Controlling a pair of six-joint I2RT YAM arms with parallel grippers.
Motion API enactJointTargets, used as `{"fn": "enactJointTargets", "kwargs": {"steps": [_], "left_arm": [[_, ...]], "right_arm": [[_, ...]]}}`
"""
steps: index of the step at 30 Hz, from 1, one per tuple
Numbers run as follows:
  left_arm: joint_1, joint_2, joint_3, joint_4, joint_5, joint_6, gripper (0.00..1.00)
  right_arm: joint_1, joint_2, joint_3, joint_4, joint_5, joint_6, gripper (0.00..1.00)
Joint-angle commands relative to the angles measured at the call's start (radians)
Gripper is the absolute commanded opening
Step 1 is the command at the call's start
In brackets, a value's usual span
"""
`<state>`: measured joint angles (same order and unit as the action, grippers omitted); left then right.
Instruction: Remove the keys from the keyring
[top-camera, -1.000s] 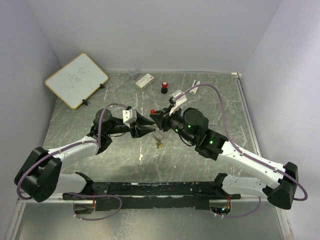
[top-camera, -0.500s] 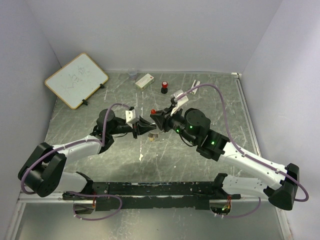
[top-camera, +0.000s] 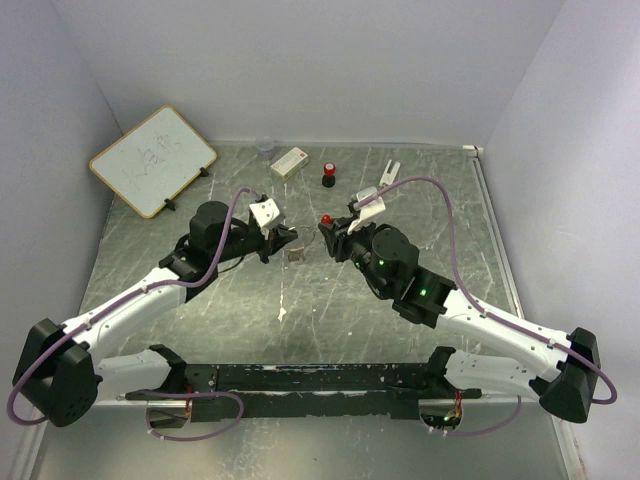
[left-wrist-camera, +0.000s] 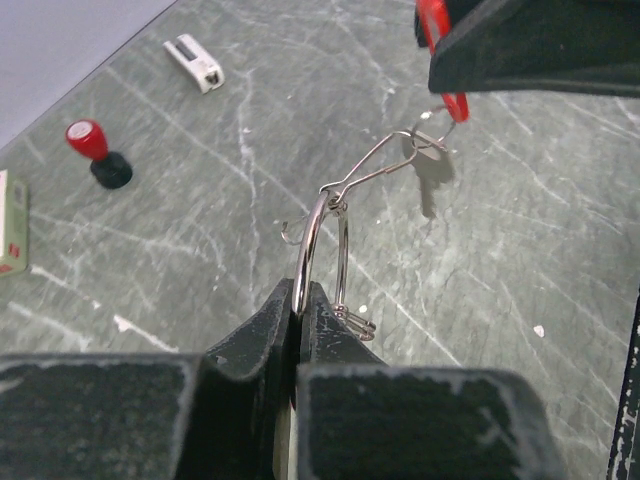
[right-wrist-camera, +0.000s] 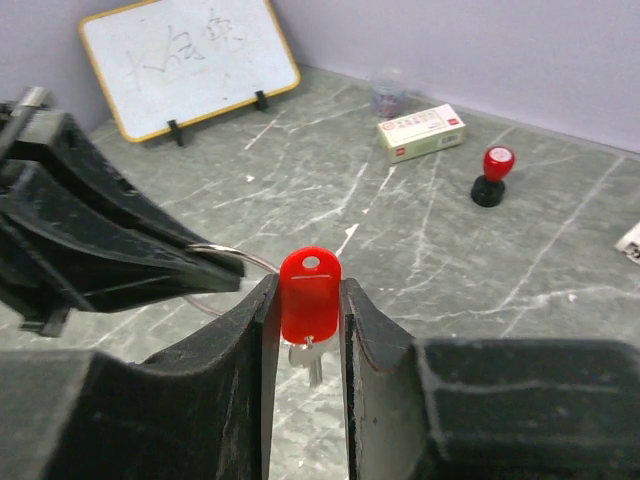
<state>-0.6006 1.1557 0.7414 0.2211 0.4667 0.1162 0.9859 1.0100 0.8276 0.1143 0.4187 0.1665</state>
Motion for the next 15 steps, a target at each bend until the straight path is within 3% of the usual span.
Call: {"fn": "enactJointTargets", "kwargs": {"steps": [1,8,13,15], "left_arm": [[-0.003,-0.057,0.025,-0.144,-0.171,0.027,0.07],[-0.040,-0.027,0.167,-0.334,-0.240,0.041,0.07],[-0.087,-0.010,0.287,-0.453,-0.324,0.038,0.07],[-0.099,-0.014,0.321,-0.487,-0.344,0.044,0.07]], "right_arm": [[0.008,-0.039,-0.021,0.076,0.140,-0.070,0.00],[0.007,-0.030,-0.034,0.082,0.302,-0.125,0.00],[0.007,-0.008,-0.064,0.097,0.309,-0.116,0.00],[0.007,-0.003,-0.080,0.108,0.290,-0.112,0.06]]}}
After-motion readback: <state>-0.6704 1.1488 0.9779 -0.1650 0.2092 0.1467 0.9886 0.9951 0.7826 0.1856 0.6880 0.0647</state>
